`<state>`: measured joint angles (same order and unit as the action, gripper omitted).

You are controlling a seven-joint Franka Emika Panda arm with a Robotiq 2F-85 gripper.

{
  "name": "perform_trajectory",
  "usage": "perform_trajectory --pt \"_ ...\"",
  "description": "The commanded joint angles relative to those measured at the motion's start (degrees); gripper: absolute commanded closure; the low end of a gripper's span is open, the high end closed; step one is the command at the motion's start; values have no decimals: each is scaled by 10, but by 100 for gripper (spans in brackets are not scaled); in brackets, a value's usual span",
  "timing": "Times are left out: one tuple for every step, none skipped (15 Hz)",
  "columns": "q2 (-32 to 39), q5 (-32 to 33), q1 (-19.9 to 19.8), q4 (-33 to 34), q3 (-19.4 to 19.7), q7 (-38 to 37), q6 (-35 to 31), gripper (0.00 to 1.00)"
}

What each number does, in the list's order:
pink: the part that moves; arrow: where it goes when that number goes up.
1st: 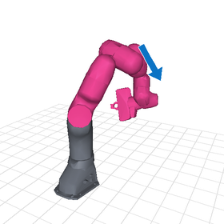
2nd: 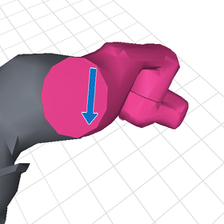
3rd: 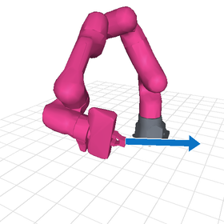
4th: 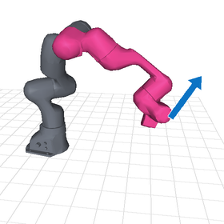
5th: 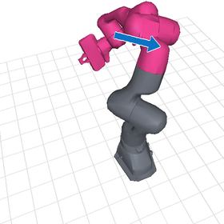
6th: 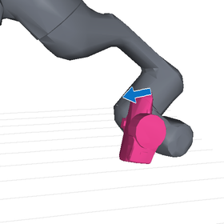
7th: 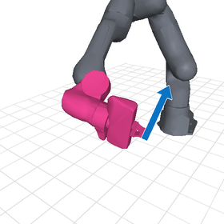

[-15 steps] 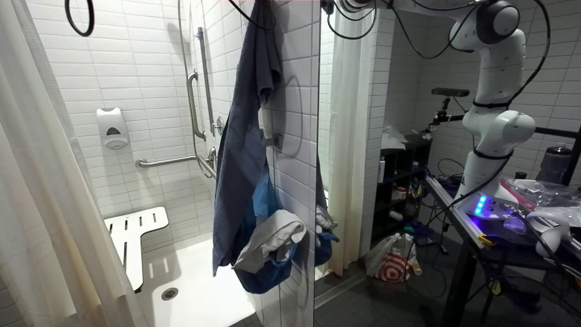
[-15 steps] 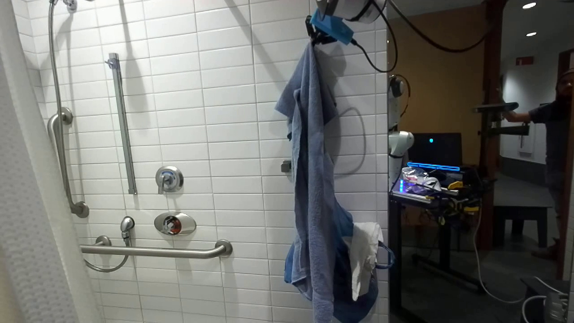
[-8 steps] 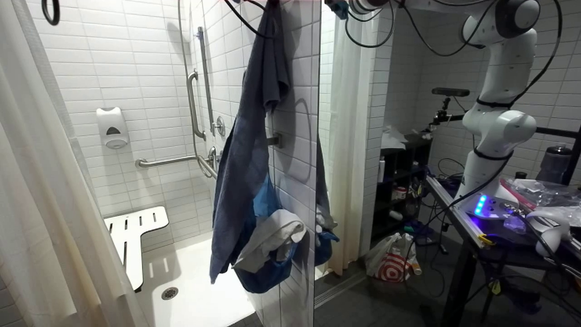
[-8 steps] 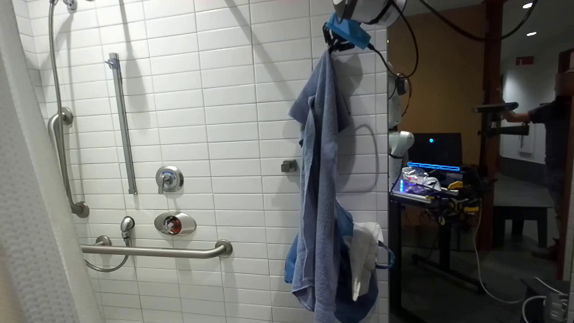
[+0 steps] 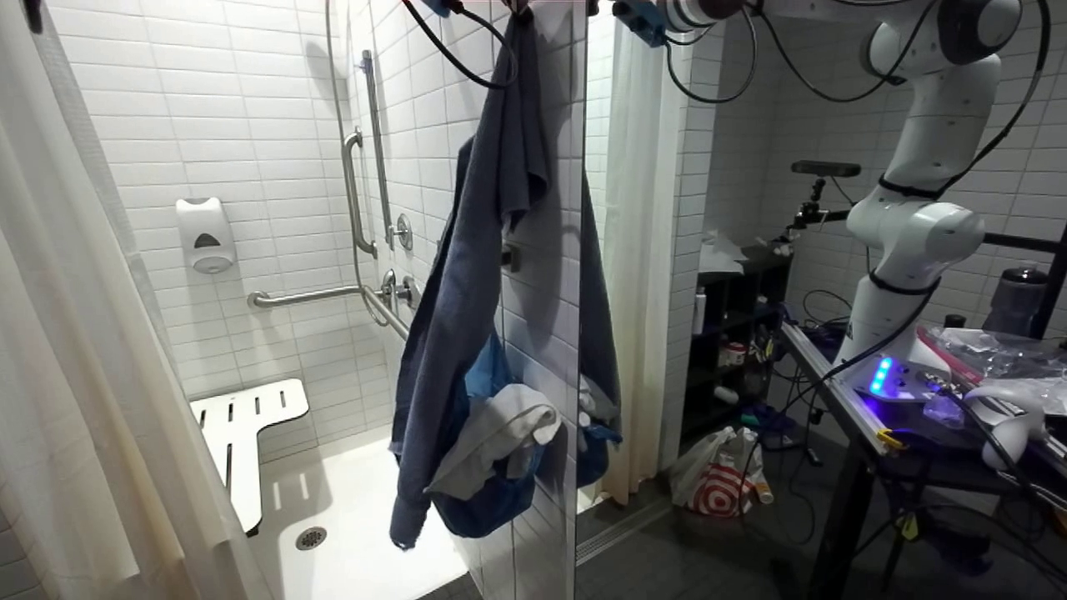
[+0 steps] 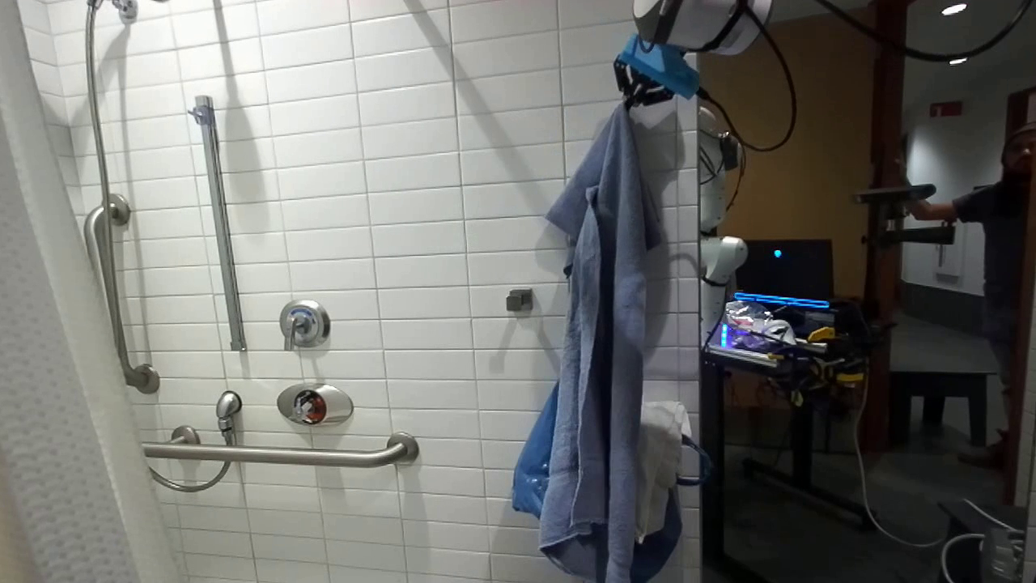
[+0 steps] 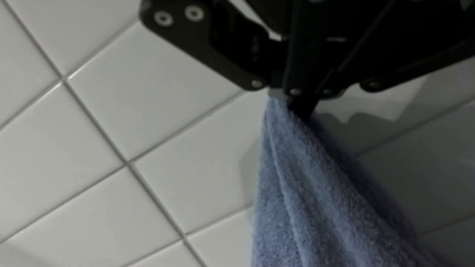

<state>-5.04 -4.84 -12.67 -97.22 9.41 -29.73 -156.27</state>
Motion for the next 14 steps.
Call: perform_trajectory --pt "2 28 -8 -5 3 -5 -34 100" --pt "-1 37 -8 -4 1 -5 -37 100" --pt "1 45 -5 -4 -2 -5 -45 100" --pt "-4 57 -4 -5 -5 -4 -48 100" --pt "-4 70 -3 -4 -8 -5 -53 100" --pt "-6 86 -2 -2 -11 -4 -56 100" --pt "-4 102 -1 1 -15 -5 -66 100" --pt "-4 122 -1 6 -19 -7 -72 100" --pt "-1 141 -2 10 -23 -10 -81 100" --pt "-1 160 -2 16 -28 -12 -84 100" --pt "2 179 -2 23 -31 -16 -89 100" --pt "5 199 -3 31 -36 -20 -89 100" --pt "10 219 -3 39 -41 -25 -89 100" --pt "15 248 -6 50 -46 -35 -85 100"
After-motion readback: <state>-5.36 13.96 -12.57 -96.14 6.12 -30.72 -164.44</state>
